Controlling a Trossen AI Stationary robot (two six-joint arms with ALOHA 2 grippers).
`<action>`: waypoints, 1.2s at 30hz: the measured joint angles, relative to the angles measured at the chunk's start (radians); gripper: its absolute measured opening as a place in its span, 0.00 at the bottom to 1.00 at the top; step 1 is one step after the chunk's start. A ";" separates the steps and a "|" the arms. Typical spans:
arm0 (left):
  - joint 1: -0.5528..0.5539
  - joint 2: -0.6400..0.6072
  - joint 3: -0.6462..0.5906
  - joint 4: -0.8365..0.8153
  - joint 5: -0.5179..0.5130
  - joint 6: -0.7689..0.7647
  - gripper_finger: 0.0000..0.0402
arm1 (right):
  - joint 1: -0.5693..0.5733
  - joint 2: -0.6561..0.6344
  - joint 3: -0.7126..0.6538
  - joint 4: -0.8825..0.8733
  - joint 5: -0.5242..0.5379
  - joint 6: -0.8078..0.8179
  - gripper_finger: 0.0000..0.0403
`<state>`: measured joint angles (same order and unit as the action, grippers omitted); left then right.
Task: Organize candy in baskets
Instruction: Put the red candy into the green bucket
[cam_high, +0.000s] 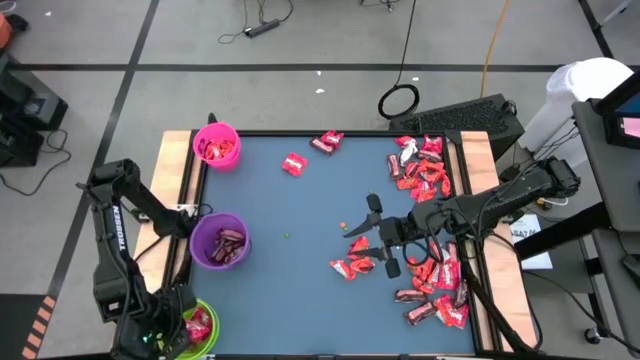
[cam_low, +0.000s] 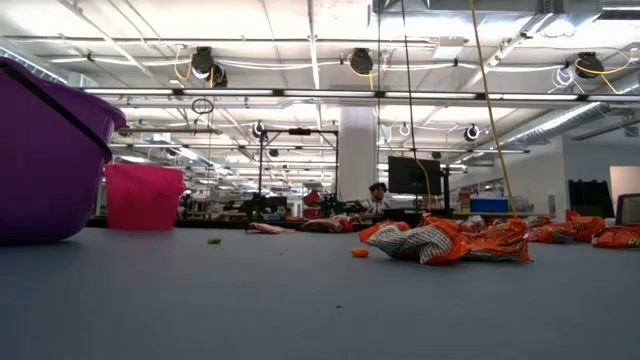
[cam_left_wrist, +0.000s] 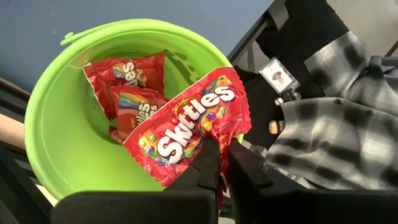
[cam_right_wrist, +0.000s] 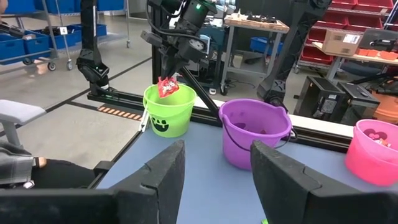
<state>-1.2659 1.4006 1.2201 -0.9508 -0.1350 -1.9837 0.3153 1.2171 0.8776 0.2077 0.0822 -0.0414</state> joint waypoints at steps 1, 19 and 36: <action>0.000 0.000 0.000 0.000 0.000 0.000 0.04 | 0.000 0.000 0.000 -0.001 0.000 0.001 0.42; -0.005 0.117 0.000 -0.008 0.059 0.000 0.05 | 0.000 0.000 0.000 -0.001 0.000 0.003 0.42; 0.016 0.003 0.000 -0.050 -0.017 -0.050 0.41 | 0.000 0.000 0.000 -0.014 0.000 0.022 0.42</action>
<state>-1.2496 1.4032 1.2201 -1.0004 -0.1522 -2.0340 0.3153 1.2171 0.8772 0.1940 0.0821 -0.0192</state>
